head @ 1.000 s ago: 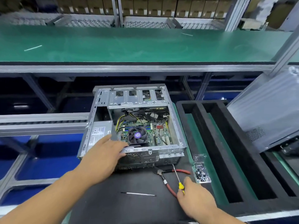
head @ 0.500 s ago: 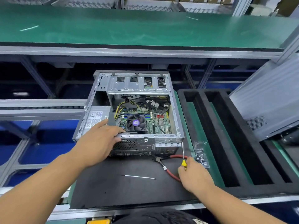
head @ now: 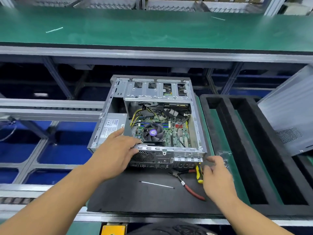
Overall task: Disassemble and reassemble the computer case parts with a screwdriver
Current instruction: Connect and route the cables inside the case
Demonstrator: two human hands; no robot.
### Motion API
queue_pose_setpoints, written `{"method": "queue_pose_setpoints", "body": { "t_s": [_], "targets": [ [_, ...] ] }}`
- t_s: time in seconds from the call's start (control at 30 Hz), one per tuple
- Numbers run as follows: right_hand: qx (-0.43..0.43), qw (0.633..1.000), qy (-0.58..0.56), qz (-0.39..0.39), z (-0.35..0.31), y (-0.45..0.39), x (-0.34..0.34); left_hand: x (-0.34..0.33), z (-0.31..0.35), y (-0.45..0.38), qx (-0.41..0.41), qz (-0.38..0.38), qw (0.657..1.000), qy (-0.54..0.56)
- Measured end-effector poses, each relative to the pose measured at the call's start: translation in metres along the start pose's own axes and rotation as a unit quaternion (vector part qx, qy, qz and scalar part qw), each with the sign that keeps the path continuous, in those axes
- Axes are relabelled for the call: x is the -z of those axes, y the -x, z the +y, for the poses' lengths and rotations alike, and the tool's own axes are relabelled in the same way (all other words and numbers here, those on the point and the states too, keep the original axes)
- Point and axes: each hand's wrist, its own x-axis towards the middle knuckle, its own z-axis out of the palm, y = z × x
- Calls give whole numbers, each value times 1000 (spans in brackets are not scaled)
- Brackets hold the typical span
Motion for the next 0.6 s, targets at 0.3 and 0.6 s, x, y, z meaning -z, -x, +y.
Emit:
{"method": "queue_pose_setpoints", "body": {
  "t_s": [0.3,0.6],
  "targets": [
    [283,952,-104,56,-104,-11,35,23,14,-19,57,-7,992,114],
    [345,851,269,-290,-150,-83,-4,20,5,-121,54,-310,948,-52]
  ]
}}
